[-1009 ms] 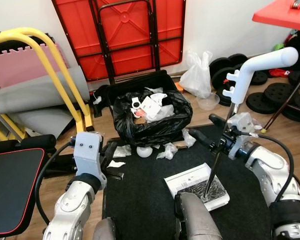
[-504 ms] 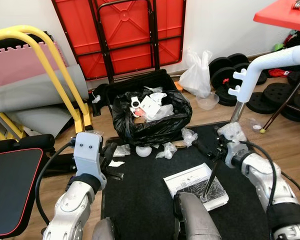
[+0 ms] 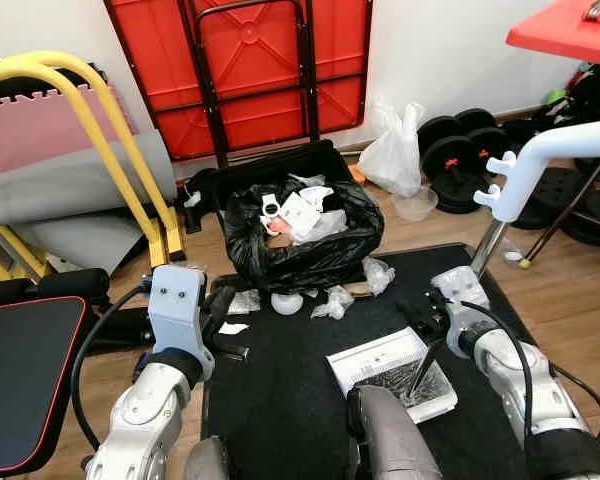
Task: Sweep floor
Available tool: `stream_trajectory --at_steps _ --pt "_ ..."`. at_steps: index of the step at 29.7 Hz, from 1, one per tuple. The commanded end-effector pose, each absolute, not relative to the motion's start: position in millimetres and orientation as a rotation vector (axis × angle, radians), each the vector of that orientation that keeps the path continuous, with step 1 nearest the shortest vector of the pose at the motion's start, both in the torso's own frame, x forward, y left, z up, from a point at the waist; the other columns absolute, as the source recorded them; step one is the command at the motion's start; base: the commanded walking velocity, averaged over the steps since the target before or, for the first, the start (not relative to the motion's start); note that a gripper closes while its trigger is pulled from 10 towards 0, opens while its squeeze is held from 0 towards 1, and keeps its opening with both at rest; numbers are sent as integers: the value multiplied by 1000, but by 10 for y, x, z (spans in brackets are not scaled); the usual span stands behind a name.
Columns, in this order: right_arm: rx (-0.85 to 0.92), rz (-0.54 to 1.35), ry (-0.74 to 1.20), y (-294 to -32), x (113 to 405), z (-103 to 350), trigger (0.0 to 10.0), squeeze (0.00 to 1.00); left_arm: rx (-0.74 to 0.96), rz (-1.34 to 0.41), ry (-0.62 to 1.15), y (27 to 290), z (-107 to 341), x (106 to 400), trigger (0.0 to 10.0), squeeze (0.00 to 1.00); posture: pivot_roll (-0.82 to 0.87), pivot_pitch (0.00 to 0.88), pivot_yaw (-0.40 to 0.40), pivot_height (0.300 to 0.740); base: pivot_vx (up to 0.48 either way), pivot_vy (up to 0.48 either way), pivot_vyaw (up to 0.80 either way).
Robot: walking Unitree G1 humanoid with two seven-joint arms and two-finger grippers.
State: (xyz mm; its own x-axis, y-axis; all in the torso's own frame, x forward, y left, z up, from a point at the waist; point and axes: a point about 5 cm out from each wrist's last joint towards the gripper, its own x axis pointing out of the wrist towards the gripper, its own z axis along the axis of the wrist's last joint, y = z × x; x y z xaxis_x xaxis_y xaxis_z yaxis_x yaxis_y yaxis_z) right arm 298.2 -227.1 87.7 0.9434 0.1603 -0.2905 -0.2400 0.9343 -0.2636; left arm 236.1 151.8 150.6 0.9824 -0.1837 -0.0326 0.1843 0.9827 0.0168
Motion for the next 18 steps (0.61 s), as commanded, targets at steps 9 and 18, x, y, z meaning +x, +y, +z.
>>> stream_trajectory --at_steps 9,18 --pt "-316 172 235 -2238 3000 895 0 0 14 -180 38 1534 1479 2360 10000 0 -108 73 -1 565 0 0 0" --pt "-360 72 30 -2474 3245 1377 0 0 13 -180 39 1540 1478 2360 10000 0 -106 74 7 565 0 0 0"
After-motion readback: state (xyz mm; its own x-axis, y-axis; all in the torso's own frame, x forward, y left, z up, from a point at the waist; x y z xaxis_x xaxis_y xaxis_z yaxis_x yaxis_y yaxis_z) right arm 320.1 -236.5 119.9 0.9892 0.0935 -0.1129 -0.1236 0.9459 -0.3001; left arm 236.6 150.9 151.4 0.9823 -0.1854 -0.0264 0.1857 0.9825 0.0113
